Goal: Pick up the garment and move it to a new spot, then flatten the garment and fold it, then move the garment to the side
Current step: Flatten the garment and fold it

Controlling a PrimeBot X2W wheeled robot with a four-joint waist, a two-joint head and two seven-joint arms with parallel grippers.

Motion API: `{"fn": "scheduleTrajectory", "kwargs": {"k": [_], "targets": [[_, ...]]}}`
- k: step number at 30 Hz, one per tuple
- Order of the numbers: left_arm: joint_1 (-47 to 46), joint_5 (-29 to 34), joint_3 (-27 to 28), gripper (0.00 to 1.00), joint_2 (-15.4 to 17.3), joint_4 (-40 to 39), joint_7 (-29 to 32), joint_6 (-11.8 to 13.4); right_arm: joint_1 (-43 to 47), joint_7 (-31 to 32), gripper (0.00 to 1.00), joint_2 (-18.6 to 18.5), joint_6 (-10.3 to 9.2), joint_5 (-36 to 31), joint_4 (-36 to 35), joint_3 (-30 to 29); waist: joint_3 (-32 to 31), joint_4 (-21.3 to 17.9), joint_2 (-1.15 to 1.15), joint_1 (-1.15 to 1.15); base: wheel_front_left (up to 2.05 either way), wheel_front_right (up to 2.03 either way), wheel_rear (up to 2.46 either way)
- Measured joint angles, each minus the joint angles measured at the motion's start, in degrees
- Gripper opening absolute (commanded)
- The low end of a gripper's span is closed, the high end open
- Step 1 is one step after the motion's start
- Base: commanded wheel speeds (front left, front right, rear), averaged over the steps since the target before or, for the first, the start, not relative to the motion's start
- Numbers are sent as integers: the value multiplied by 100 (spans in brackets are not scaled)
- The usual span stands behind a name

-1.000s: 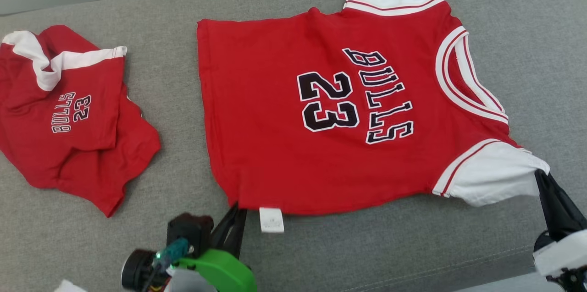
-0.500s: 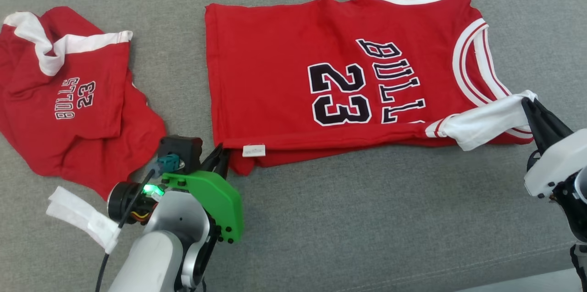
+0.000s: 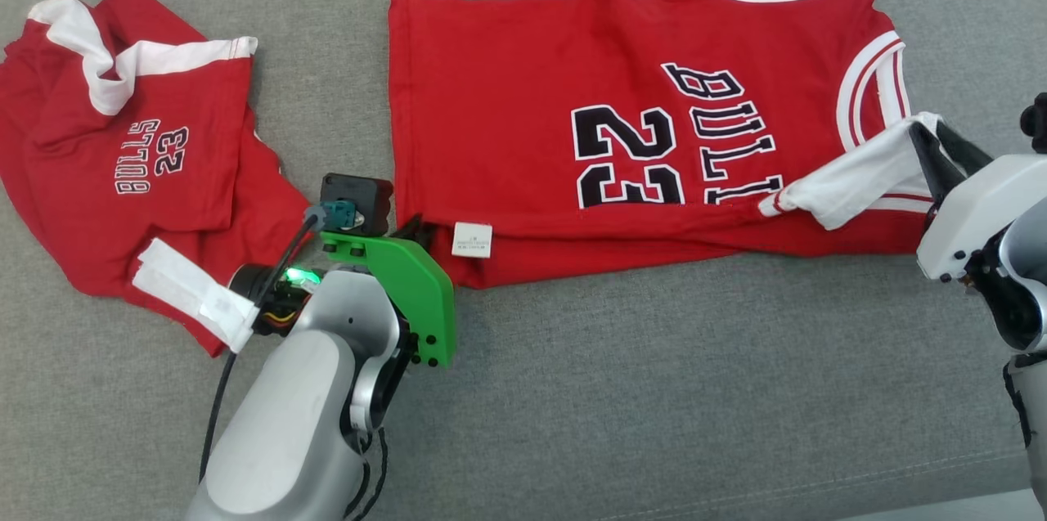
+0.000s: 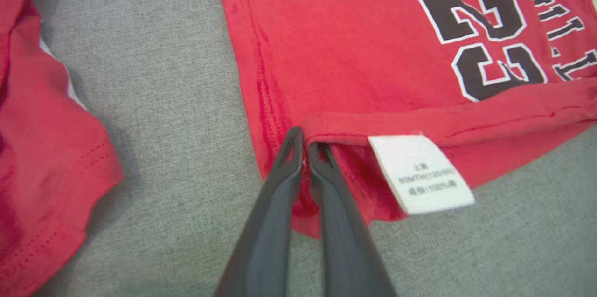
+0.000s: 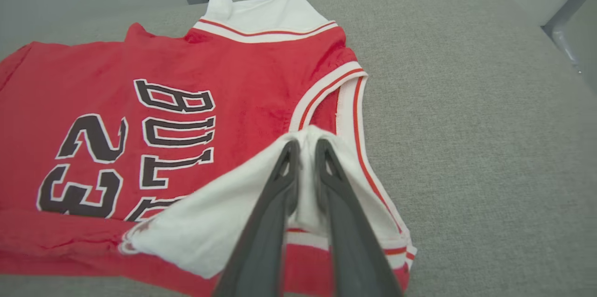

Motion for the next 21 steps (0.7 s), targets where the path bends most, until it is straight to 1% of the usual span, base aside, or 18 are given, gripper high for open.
{"fn": "scheduleTrajectory", "kwargs": {"k": [2, 4, 6, 8, 14, 17, 21], "targets": [[-64, -19, 57, 100, -29, 113, -138, 62, -58, -246, 100, -22, 0, -71, 82, -22, 1, 3, 0, 0, 0, 0, 0], [-76, -80, 122, 100, -65, 155, -283, 122, -76, -419, 100, 48, -1, -41, 114, -80, -12, -7, 0, 0, 0, 0, 0], [12, -170, 227, 100, -107, 99, -474, 219, -17, -568, 100, 91, 0, 12, 77, -127, -25, -33, 0, 0, 0, 0, 0], [233, -247, 319, 100, -120, -42, -637, 311, 179, -648, 100, 48, 0, 23, -4, -179, -43, -60, 0, 0, 0, 0, 0], [1066, -323, 254, 100, -93, -417, -656, 450, 895, -603, 100, -242, 0, -10, -210, -407, -27, -125, 0, 0, 0, 0, 0], [1076, -290, 286, 100, -27, -525, -648, 509, 984, -556, 100, -457, 0, -243, -158, -414, 92, -139, 0, 0, 0, 0, 0], [944, -271, 289, 100, -10, -532, -641, 539, 946, -394, 100, -543, 0, -432, 114, -277, 252, -144, 0, 0, 0, 0, 0]]}}
